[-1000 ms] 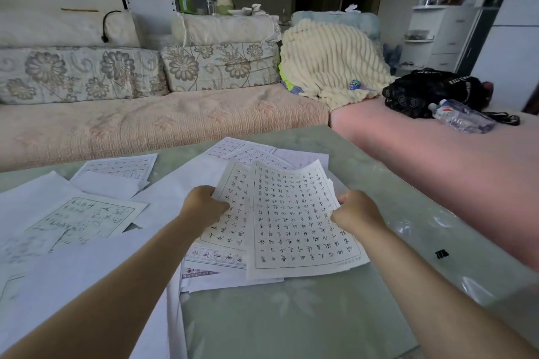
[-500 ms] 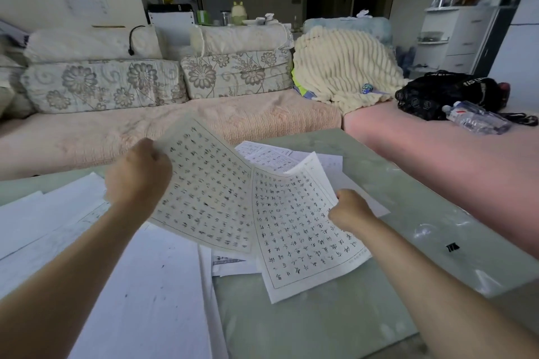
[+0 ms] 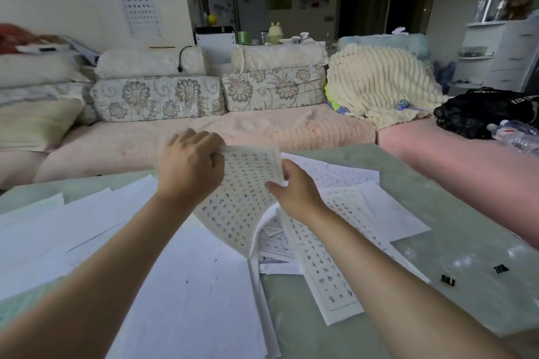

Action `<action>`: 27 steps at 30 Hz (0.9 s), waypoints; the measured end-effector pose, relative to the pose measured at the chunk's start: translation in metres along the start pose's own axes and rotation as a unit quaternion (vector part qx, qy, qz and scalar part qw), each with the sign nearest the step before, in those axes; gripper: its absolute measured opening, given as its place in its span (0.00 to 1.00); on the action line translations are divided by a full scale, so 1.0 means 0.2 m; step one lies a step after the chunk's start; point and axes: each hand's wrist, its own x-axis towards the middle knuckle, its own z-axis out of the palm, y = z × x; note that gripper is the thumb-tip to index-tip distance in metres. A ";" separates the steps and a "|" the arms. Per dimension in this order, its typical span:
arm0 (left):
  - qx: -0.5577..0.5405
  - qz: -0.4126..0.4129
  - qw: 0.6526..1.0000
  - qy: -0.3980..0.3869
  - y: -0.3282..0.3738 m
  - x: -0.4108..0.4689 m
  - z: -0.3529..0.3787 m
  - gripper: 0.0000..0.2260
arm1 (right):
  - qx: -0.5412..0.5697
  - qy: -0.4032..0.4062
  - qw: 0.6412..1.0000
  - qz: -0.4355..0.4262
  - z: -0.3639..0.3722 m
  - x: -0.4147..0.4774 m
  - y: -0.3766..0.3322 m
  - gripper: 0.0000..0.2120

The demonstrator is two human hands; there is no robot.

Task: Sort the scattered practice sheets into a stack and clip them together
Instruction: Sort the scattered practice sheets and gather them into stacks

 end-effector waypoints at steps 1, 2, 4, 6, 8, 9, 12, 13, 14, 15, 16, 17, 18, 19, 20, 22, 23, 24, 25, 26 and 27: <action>-0.013 0.014 1.000 0.009 -0.02 -0.01 -0.03 0.07 | 0.002 0.010 1.000 -0.005 0.03 0.00 -0.04 0.17; -0.018 0.025 0.999 0.019 -0.04 -0.02 -0.06 0.08 | 0.004 0.016 1.000 -0.011 0.06 0.01 -0.08 0.13; 0.006 0.003 1.000 0.029 -0.09 -0.04 -0.09 0.13 | 0.039 0.032 0.999 -0.013 0.11 0.01 -0.14 0.04; 0.031 -0.085 0.996 0.026 -0.13 -0.07 -0.10 0.27 | 0.099 0.048 0.994 -0.001 0.13 0.02 -0.19 0.06; 0.028 -0.152 0.988 0.026 -0.16 -0.10 -0.11 0.37 | 0.146 0.074 0.986 0.013 0.13 0.03 -0.21 0.06; 0.024 -0.168 0.985 0.026 -0.16 -0.11 -0.11 0.40 | 0.161 0.087 0.983 0.024 0.11 0.03 -0.21 0.05; -0.132 -0.250 0.959 -0.010 -0.13 -0.13 -0.06 0.45 | 0.182 0.107 0.975 0.064 0.05 0.04 -0.17 0.05; -0.215 -0.311 0.925 -0.034 -0.10 -0.13 -0.03 0.44 | 0.179 0.107 0.975 0.074 0.02 0.04 -0.14 0.07; -0.278 -0.377 0.881 -0.070 -0.07 -0.12 -0.01 0.41 | 0.176 0.108 0.975 0.080 -0.01 0.04 -0.11 0.08; -0.321 -0.430 0.836 -0.111 -0.03 -0.10 0.01 0.36 | 0.174 0.107 0.975 0.084 -0.05 0.03 -0.08 0.08; -0.346 -0.460 0.806 -0.143 0.00 -0.09 0.03 0.29 | 0.173 0.105 0.975 0.090 -0.08 0.03 -0.05 0.08; -0.355 -0.471 0.792 -0.160 0.04 -0.09 0.05 0.21 | 0.170 0.102 0.975 0.100 -0.12 0.03 -0.01 0.07; -0.359 -0.475 0.785 -0.170 0.07 -0.09 0.08 0.14 | 0.161 0.097 0.976 0.114 -0.16 0.04 0.03 0.08; -0.366 -0.478 0.778 -0.180 0.11 -0.09 0.12 0.09 | 0.150 0.089 0.977 0.126 -0.21 0.04 0.07 0.08; -0.368 -0.477 0.772 -0.200 0.14 -0.10 0.16 0.08 | 0.137 0.087 0.977 0.139 -0.26 0.03 0.12 0.09; -0.354 -0.456 0.768 -0.276 0.22 -0.12 0.24 0.11 | 0.112 0.093 0.975 0.169 -0.36 0.02 0.22 0.10; -0.343 -0.441 0.766 -0.319 0.25 -0.15 0.28 0.13 | 0.104 0.096 0.972 0.187 -0.42 0.01 0.29 0.10; -0.328 -0.426 0.764 -0.357 0.28 -0.17 0.32 0.15 | 0.090 0.095 0.970 0.204 -0.46 -0.01 0.35 0.09; -0.309 -0.407 0.767 -0.387 0.32 -0.20 0.36 0.16 | 0.074 0.091 0.969 0.217 -0.51 -0.04 0.40 0.08; -0.289 -0.391 0.771 -0.411 0.35 -0.23 0.39 0.17 | 0.056 0.088 0.968 0.228 -0.55 -0.07 0.44 0.09; -0.280 -0.381 0.769 -0.430 0.39 -0.26 0.43 0.17 | 0.040 0.084 0.966 0.240 -0.58 -0.09 0.50 0.10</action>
